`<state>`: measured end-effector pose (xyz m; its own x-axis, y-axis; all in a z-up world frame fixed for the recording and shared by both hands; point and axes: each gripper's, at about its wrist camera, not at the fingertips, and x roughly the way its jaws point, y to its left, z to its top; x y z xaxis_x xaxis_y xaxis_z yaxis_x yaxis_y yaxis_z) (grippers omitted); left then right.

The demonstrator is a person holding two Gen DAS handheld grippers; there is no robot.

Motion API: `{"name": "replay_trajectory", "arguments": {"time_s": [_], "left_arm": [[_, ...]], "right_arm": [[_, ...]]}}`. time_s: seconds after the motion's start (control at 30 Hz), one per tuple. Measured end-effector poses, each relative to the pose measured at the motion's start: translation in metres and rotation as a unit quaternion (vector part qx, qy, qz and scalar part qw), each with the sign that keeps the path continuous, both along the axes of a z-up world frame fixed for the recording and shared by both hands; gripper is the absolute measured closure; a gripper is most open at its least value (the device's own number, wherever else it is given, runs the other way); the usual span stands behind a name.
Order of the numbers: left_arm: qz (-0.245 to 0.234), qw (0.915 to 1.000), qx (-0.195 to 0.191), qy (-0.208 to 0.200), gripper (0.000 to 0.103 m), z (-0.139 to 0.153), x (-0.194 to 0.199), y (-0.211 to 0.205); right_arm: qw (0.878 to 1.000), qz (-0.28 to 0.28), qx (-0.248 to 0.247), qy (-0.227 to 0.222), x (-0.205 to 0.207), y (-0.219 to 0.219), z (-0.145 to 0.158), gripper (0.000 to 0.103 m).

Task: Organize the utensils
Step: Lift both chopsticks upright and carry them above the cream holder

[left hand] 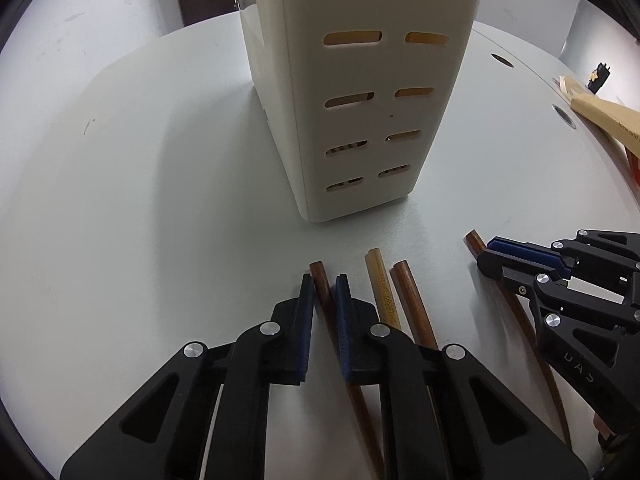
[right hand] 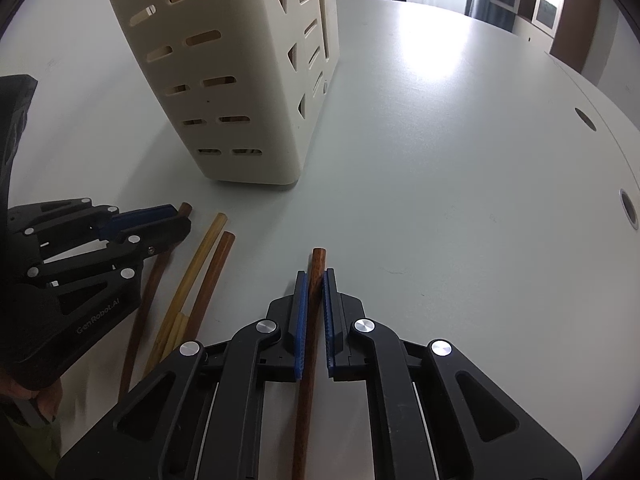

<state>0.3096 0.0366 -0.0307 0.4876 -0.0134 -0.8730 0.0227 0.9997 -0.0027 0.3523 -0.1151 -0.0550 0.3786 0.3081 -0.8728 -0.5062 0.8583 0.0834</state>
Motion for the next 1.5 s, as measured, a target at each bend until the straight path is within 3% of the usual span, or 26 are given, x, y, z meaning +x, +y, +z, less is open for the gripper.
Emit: {"name": "replay_trajectory", "arguments": {"time_s": [0.17,0.33,0.57,0.77,0.9,1.2,1.5], "left_arm": [[0.009,0.9999,-0.009,-0.003,0.096,0.002,-0.001,0.001],[0.015,0.9988,-0.024,-0.041,0.096,0.024,-0.011,0.005],[-0.006,0.9899,-0.039,-0.136,0.096,0.074,-0.039,-0.003],[-0.002,0.9802,-0.057,-0.190,0.096,0.105,-0.057,-0.004],[0.002,0.9739,-0.064,-0.218,0.096,0.123,-0.068,-0.002],[-0.008,0.9621,-0.036,-0.270,0.096,0.167,-0.082,-0.006],[-0.006,0.9529,-0.032,-0.301,0.096,0.189,-0.073,-0.007]], "right_arm": [[0.999,-0.003,0.040,0.030,0.003,-0.010,0.000,0.095],[0.998,-0.001,0.065,0.011,0.000,-0.016,0.013,0.095],[0.994,0.000,0.094,-0.051,-0.017,-0.015,0.051,0.095],[0.988,0.006,0.114,-0.107,-0.040,-0.017,0.090,0.096],[0.982,0.004,0.125,-0.138,-0.050,-0.024,0.115,0.096],[0.972,0.018,0.147,-0.183,-0.050,-0.034,0.157,0.096],[0.960,0.038,0.160,-0.226,-0.057,-0.024,0.192,0.096]]}}
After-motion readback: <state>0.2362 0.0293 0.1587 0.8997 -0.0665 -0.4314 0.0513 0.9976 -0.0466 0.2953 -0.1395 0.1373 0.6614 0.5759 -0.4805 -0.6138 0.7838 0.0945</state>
